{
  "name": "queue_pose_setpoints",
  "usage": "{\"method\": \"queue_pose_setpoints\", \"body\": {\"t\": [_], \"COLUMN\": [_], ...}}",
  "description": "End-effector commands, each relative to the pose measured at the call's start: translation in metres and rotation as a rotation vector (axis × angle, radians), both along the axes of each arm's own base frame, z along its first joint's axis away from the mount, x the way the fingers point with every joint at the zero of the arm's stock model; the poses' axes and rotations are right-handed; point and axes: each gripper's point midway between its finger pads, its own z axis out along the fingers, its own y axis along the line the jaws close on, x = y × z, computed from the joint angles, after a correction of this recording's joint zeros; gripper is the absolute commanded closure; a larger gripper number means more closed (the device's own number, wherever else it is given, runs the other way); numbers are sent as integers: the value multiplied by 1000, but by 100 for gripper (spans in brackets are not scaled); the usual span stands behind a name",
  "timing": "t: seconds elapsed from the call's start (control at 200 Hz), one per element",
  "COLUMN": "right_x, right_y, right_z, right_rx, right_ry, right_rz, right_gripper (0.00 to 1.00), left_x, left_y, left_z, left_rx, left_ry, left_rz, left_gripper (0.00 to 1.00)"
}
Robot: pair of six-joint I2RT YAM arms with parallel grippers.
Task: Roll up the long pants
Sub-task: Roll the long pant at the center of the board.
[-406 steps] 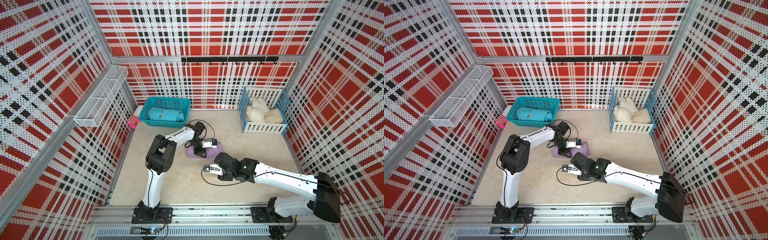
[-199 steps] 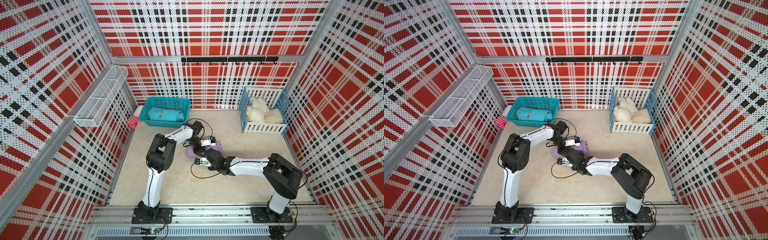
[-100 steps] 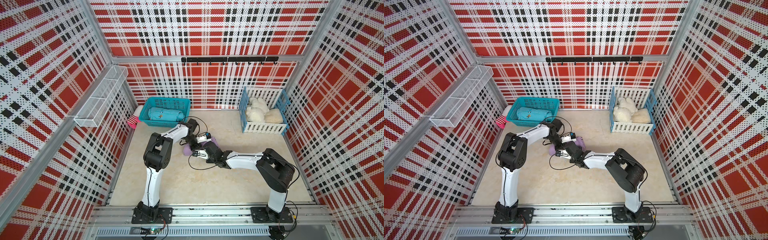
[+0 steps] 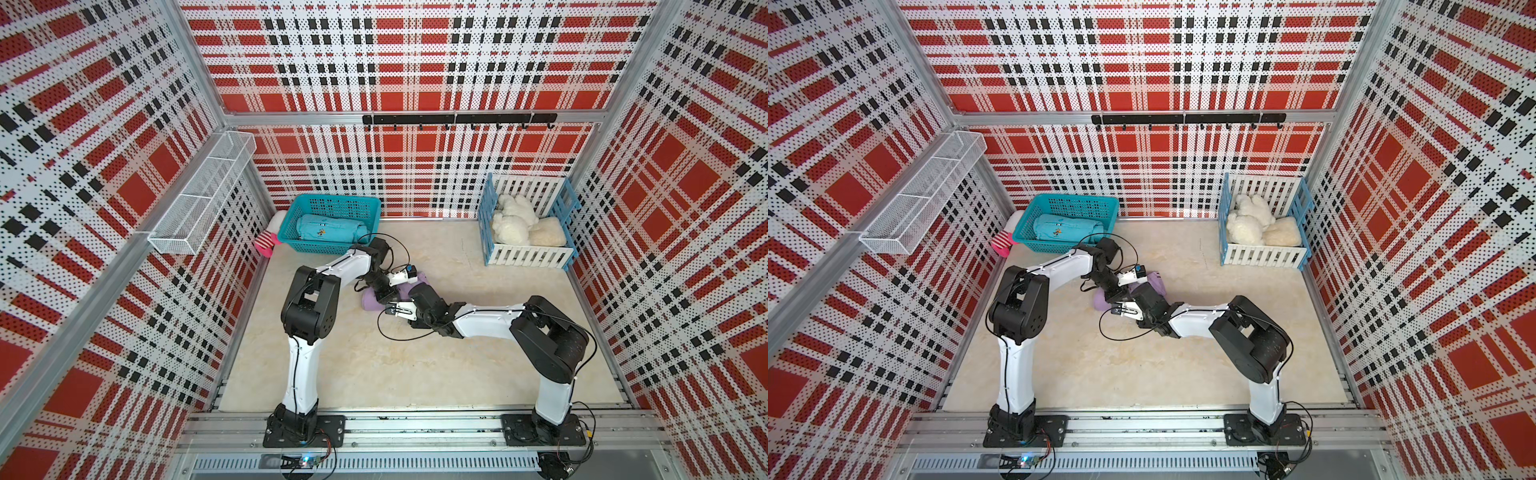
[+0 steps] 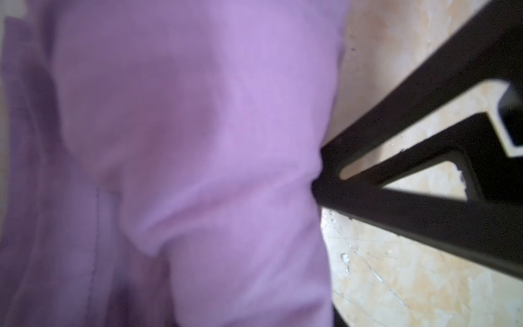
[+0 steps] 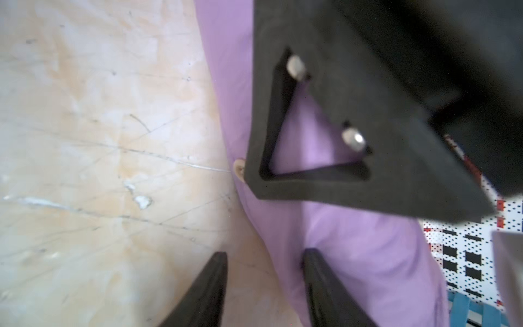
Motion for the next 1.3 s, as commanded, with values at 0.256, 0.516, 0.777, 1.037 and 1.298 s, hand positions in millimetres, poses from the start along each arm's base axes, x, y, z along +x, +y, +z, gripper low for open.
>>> {"method": "queue_pose_setpoints", "body": {"t": [0.256,0.516,0.777,1.037,1.298], "right_x": [-1,13,25,52,32], "right_y": [-15,0,10,11,19], "right_z": [0,16,21,-10,17], "right_rx": [-110,-36,-23,-92,-24], "right_ry": [-27,-142,-240,-212,-296], "right_rz": [16,-4,12,-8,65], "right_gripper": [39,37,33,32,32], "left_x": [-83,-91,-101,-101,-95], "left_y": [27,22,19,18,23], "left_z": [-60,-57,-60,-59,-60], "left_rx": [259,224,215,221,215], "left_ry": [290,314,356,353,356], "left_rz": [-121,-133,-153,-152,-131], "left_gripper": [73,73,72,71,71]}}
